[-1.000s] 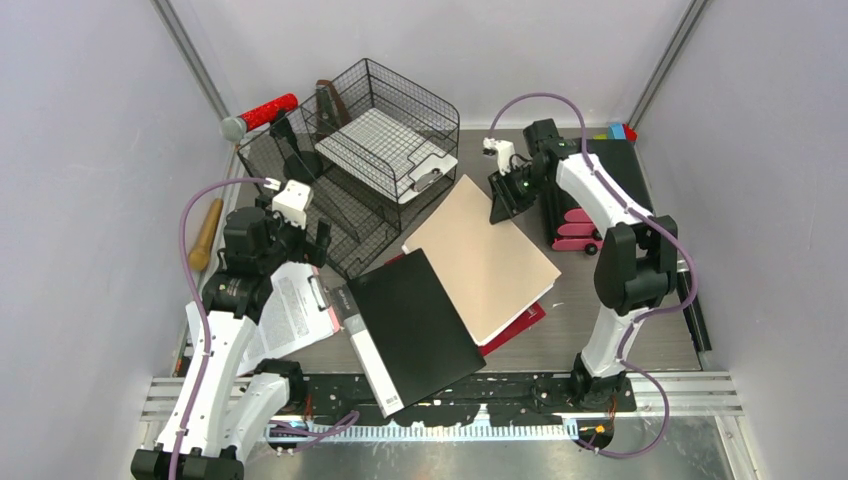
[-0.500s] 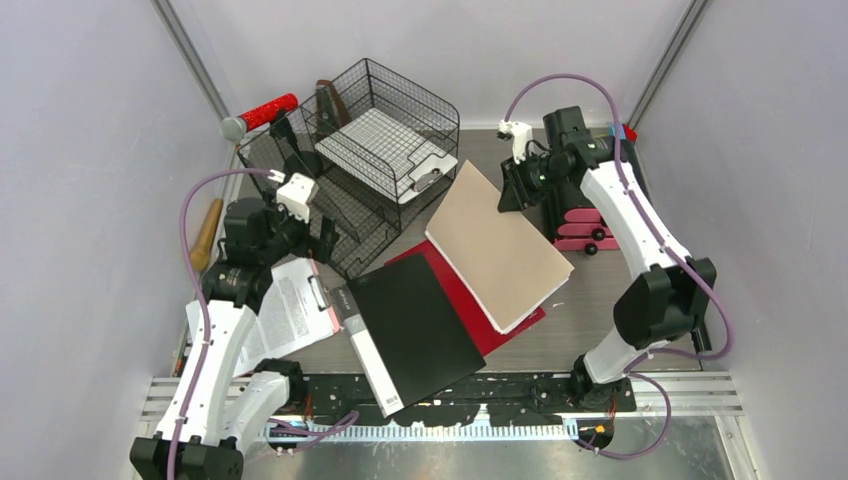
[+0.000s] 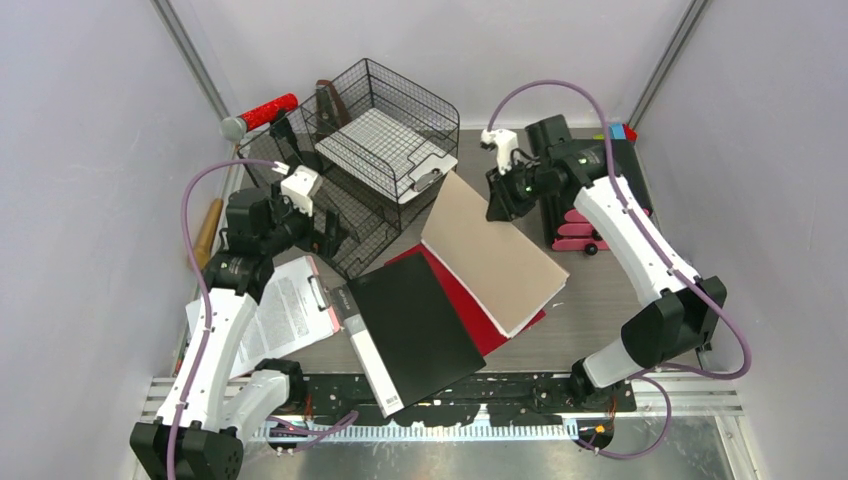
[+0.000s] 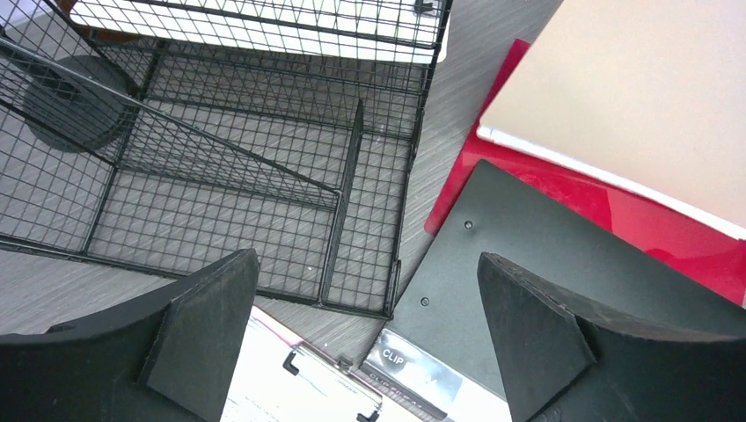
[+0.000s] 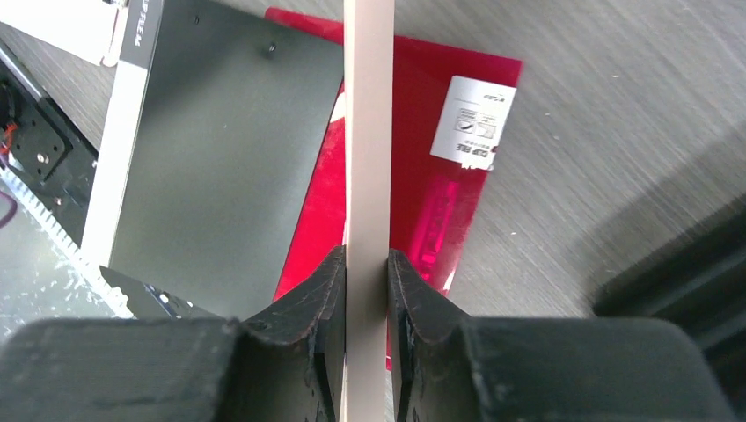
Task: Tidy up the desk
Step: Pick up the folder from the center of the board.
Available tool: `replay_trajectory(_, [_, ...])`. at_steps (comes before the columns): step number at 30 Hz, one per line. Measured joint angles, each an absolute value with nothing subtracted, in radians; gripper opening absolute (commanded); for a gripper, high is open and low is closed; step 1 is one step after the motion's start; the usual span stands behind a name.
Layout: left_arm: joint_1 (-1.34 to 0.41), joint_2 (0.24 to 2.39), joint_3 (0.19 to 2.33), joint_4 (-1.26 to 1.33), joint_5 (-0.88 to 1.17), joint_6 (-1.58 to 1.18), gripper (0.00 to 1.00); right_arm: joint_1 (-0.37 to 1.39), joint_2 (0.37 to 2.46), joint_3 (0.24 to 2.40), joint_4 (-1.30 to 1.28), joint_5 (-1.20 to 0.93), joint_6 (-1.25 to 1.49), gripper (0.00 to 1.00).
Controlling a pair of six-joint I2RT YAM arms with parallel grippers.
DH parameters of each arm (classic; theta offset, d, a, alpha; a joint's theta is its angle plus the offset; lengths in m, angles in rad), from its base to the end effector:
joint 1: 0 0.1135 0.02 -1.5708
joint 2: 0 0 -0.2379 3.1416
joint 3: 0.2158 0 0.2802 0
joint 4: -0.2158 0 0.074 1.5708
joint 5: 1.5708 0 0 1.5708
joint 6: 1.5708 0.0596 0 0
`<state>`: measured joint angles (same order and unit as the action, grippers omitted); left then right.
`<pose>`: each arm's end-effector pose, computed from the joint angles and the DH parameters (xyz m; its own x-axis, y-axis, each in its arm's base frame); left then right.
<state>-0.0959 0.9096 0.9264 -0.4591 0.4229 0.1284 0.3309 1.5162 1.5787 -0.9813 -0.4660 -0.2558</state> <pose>0.2590 -0.0495 0.3109 -0.3641 0.1523 -0.9188 0.5073 0.8598 -0.0585 0.3258 0.1402 0.3269 -0.5886 -0.4412 -0.6774 -0.7205 0.6664 0.1920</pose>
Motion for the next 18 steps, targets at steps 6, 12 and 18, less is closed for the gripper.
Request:
replay_trajectory(6, [-0.096,0.908,0.911,-0.453,0.431,0.115,0.99,0.45,1.516,1.516,-0.965,-0.4,-0.246,0.06])
replay_trajectory(12, [-0.096,0.903,0.891,-0.444,0.432,0.11,0.99,0.485,1.523,1.51,-0.962,-0.383,-0.247,0.08])
replay_trajectory(18, [-0.096,0.903,0.876,-0.433,0.435,0.106,0.99,0.503,1.542,1.505,-0.962,-0.369,-0.25,0.0])
